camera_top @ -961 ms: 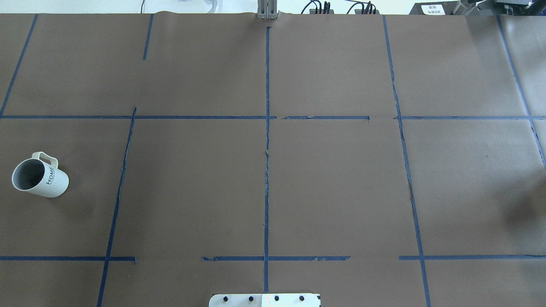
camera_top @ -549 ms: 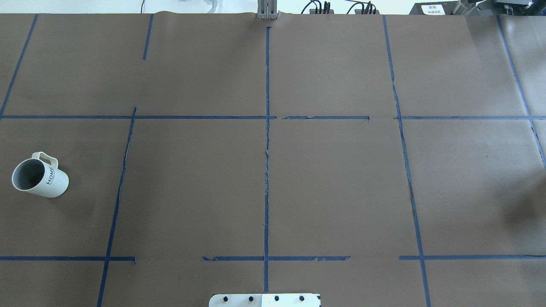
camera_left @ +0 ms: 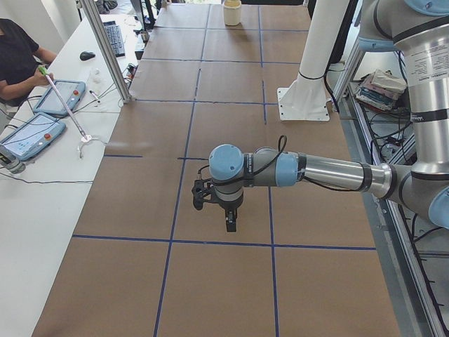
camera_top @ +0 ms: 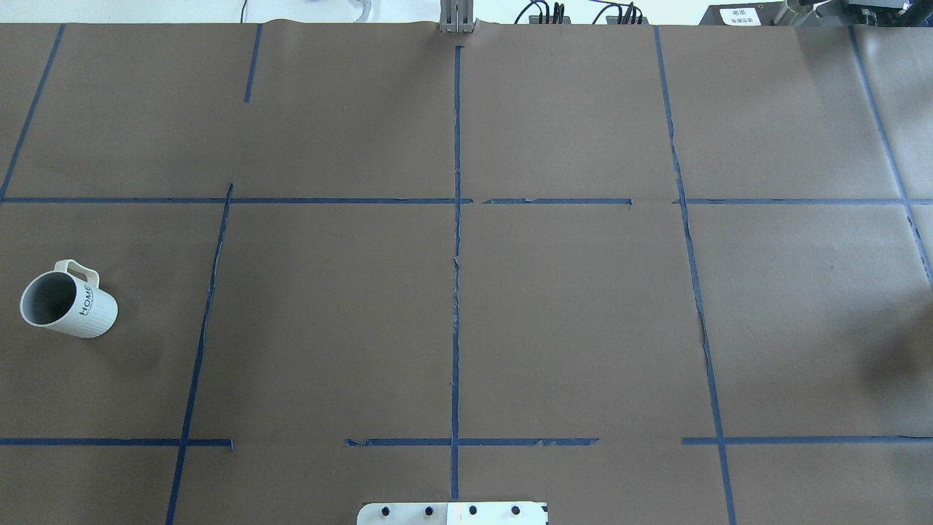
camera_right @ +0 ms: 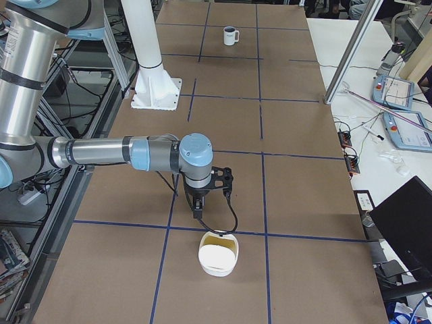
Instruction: Left arm hands cup to right arm to dump lemon
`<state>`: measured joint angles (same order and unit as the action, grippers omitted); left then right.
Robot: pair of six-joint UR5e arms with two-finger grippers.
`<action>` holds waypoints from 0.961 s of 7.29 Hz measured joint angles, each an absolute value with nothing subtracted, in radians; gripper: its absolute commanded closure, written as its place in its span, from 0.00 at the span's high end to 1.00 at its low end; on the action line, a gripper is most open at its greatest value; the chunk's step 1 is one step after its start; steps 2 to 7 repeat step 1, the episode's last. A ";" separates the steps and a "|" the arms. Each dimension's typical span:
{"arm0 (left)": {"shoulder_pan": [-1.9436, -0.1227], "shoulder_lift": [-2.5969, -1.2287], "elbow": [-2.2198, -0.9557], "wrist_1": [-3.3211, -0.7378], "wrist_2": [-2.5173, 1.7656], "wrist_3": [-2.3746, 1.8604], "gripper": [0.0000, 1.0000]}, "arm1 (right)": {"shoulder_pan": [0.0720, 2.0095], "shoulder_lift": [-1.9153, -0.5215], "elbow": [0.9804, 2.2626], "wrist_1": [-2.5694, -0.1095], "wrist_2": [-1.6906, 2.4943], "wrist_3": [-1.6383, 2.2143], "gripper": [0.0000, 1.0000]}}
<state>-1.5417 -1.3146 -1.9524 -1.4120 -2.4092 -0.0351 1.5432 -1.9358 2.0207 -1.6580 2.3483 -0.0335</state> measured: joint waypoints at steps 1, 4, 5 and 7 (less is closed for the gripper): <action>-1.542 -1.315 -1.952 -1.417 -2.404 -0.032 1.00 | 1.543 -1.936 2.021 -1.657 2.348 -0.033 1.00; -1.542 -1.315 -1.952 -1.417 -2.404 -0.032 1.00 | 1.543 -1.936 2.021 -1.657 2.348 -0.033 1.00; -1.542 -1.315 -1.952 -1.417 -2.404 -0.032 1.00 | 1.543 -1.936 2.021 -1.657 2.348 -0.033 1.00; -1.542 -1.315 -1.952 -1.417 -2.404 -0.032 1.00 | 1.543 -1.936 2.021 -1.657 2.348 -0.033 1.00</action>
